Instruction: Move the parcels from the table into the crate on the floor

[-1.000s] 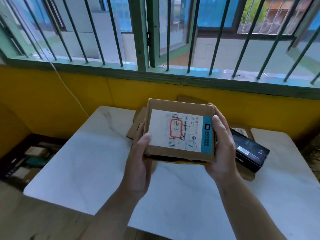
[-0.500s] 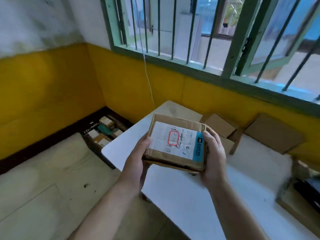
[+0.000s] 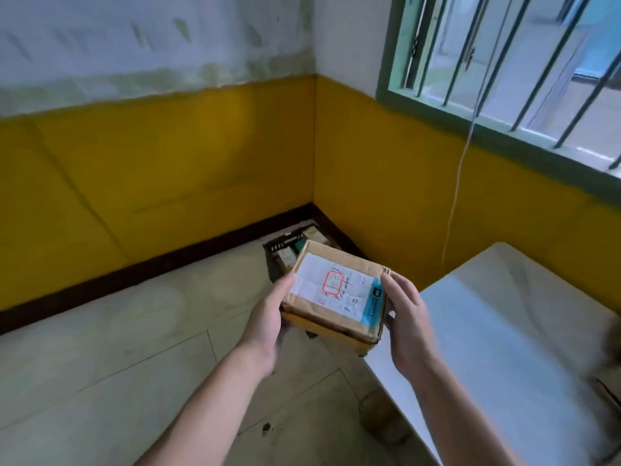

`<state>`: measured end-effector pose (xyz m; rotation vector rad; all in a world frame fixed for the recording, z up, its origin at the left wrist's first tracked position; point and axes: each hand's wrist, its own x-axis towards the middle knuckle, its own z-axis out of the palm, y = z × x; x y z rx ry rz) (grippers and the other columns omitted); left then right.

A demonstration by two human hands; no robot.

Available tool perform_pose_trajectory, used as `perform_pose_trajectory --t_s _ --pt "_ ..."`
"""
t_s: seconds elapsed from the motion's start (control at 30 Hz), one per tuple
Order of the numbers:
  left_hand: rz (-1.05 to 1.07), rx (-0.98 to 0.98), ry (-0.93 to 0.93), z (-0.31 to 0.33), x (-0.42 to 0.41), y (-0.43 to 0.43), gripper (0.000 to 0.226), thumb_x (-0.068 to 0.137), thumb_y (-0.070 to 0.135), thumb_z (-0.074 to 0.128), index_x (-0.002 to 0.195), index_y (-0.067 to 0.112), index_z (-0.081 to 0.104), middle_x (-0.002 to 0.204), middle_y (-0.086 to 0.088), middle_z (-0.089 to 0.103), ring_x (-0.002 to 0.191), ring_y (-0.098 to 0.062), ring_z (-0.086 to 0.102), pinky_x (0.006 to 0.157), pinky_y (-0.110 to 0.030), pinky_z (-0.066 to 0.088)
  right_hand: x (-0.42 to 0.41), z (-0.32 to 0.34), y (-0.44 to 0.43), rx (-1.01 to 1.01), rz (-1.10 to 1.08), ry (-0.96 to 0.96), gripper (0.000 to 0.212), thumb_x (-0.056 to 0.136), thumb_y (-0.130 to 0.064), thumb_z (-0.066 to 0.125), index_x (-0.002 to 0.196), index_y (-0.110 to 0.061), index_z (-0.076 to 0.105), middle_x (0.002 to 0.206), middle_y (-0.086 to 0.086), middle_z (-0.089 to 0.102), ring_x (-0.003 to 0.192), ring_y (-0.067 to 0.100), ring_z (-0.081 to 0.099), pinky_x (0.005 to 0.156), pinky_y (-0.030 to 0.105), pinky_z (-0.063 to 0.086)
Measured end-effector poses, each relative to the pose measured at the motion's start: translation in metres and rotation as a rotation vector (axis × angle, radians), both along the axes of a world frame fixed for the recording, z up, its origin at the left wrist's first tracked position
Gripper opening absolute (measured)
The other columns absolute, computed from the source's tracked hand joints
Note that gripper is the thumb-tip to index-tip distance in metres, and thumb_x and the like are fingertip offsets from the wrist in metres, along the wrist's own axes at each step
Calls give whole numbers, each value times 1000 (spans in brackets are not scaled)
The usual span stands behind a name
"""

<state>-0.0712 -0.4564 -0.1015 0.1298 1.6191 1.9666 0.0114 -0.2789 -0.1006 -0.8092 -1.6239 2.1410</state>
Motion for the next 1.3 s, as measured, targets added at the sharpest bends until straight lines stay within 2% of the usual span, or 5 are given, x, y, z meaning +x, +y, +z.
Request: perform_pose_trajectory --t_s 0.3,0.73,0.83,1.07,1.3 --pt "-12 -51 -43 -37 -134 20 34 87 38 60 118 29 70 113 -1 74 102 -15 71 69 -18 54 -132 -33 19 -59 -63 -57 23 95 -36 59 115 -26 63 114 9 69 108 25 68 93 56 53" --pt "54 -210 -148 -124 -349 133 28 98 32 52 123 31 65 113 2 74 111 -20 67 93 -37 49 -324 -124 96 -148 -149 -269 52 94 -42 61 143 -37 43 112 -33 56 98 -9 59 80 15 50" --pt "21 -234 -170 -138 -377 148 28 95 37 54 121 37 65 114 3 74 111 -19 67 91 -35 49 -346 -139 105 -142 -165 -365 51 92 -43 63 140 -34 47 126 -20 57 105 -2 57 82 18 43" --pt "-318 -545 -93 -188 -457 190 31 85 61 47 111 50 61 131 7 58 116 -17 57 107 -49 40 -400 -175 122 -181 -377 -511 50 93 -35 64 140 -34 47 102 -22 64 88 -6 63 50 11 47" --pt "-552 -620 -169 -251 -547 211 34 98 34 57 130 36 47 123 3 64 110 -13 58 97 -38 43 -470 -234 113 -265 -617 -618 23 94 -18 63 112 -32 57 115 -3 68 101 6 65 80 19 48"
